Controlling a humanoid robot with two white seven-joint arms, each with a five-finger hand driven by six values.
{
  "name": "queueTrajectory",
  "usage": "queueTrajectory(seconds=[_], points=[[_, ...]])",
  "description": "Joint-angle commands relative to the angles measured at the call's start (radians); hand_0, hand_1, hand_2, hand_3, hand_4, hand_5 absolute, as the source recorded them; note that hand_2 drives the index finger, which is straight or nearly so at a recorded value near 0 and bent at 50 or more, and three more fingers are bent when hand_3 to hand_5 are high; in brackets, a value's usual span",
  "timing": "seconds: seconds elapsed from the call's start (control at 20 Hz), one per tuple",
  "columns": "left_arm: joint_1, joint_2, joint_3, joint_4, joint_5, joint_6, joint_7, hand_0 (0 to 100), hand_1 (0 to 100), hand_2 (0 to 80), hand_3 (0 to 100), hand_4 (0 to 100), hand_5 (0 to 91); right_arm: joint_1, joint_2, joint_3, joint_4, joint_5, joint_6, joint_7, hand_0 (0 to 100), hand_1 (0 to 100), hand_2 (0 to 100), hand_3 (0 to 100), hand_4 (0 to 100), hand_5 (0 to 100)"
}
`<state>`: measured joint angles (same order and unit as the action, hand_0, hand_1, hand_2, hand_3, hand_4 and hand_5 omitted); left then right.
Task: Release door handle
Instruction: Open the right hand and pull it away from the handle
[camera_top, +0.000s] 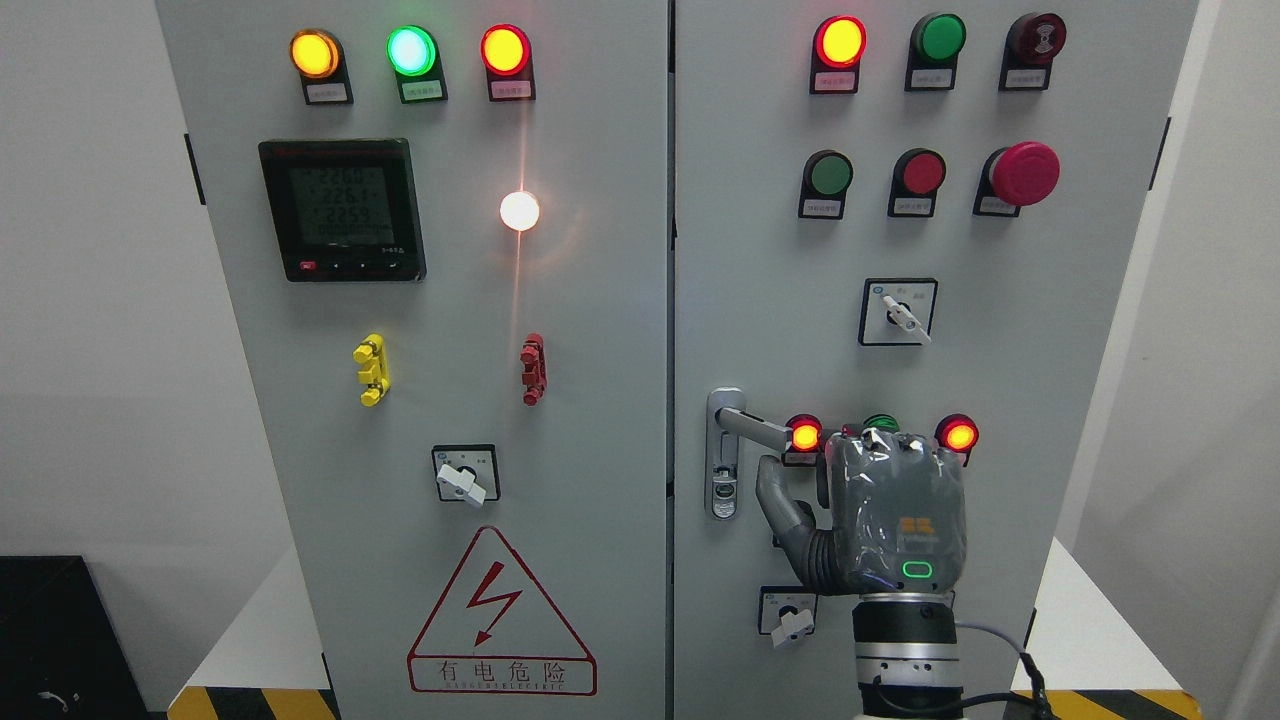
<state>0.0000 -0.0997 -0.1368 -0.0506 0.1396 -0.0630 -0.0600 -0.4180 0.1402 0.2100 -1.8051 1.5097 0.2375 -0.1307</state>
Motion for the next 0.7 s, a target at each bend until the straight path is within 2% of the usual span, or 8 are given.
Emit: queueTrajectory(seconds=[0.0, 0.35, 0.45, 0.55, 0.65], points=[[0.02, 0.0, 0.0, 0.0, 0.0, 0.0, 0.0, 12, 56, 0.0, 0, 0, 0.0, 0.064, -0.007, 0.002, -0.059, -0.002, -0.007, -0.001, 47, 38, 83, 100, 91, 95], [0.02, 0.0, -0.001, 0.0, 0.0, 0.0, 0.0, 12, 56, 0.0, 0, 0, 0.0, 0.162, -0.011, -0.009, -0.134, -0.005, -0.07, -0.003, 47, 37, 57, 73, 72, 73], [0.02, 0.0, -0.001, 0.0, 0.0, 0.0, 0.002, 12, 56, 0.0, 0, 0, 0.0, 0.194, -0.01, -0.05, -0.149, -0.016, -0.111, -0.007, 47, 37, 51, 68, 67, 68], [0.02, 0.0, -0.001, 0.0, 0.0, 0.0, 0.0, 12, 56, 0.0, 0, 0, 0.0, 0.225, -0.008, -0.086, -0.166, -0.035, -0.165, -0.033, 47, 36, 45, 61, 61, 62], [0.02, 0.0, 0.0, 0.0, 0.0, 0.0, 0.0, 12, 56, 0.0, 0, 0, 0.0, 0.249, -0.01, -0.124, -0.186, -0.065, -0.216, -0.05, 47, 33, 36, 47, 44, 43]])
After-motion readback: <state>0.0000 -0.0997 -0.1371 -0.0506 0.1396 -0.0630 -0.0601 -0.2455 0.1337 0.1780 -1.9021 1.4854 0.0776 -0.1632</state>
